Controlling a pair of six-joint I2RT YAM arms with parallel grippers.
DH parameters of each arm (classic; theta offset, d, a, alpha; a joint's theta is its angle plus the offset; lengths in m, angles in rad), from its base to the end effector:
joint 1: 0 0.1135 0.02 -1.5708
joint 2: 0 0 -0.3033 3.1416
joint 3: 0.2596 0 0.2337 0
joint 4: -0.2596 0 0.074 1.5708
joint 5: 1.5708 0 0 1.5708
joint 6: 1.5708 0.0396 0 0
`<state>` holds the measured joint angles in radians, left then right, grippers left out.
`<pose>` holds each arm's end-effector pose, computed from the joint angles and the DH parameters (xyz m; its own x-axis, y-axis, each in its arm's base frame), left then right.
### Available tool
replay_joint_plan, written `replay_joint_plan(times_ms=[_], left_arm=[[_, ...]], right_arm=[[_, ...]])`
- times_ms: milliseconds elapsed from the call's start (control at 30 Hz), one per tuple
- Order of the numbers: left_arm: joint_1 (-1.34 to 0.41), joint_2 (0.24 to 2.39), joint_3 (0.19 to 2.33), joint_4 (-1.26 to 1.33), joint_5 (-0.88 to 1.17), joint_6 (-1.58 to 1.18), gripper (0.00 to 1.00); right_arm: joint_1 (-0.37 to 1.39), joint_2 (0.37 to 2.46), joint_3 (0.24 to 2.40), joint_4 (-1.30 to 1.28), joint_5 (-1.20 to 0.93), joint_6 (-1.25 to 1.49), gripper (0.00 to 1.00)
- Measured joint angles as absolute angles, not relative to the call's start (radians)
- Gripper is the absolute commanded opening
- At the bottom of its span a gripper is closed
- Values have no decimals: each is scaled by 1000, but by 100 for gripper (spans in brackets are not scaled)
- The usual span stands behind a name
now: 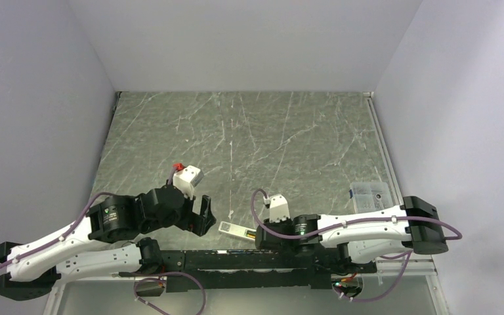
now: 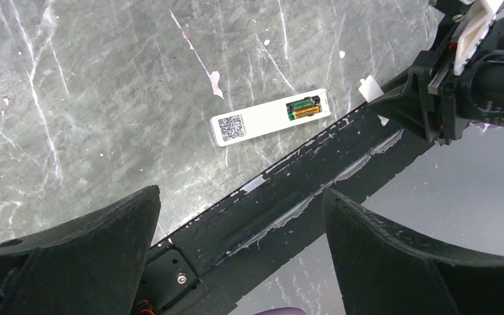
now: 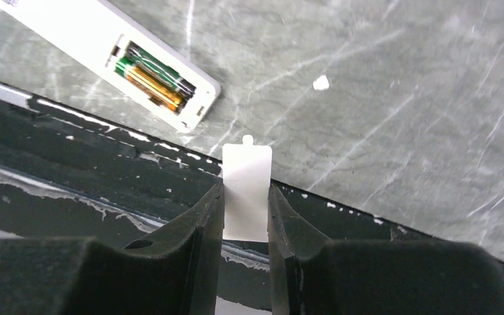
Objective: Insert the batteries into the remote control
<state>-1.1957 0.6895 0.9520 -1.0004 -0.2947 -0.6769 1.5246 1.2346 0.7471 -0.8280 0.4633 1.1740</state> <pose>0.0368 -0.0622 0.3477 -0.7005 0.1431 -0.6991 0.4783 0.8212 -0.3111 0.0258 0.1742 0.2411 -0.8367 -0.2314 -0.4964 -0.3021 0.9510 0.0658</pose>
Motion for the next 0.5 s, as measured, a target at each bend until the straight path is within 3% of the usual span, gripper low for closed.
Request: replay_joint_plan(times_ms=[500], left_arm=[[-1196,674,952,-1000,-294,-676,99]], right_arm=[[1372,1171,785,-659,363,664,9]])
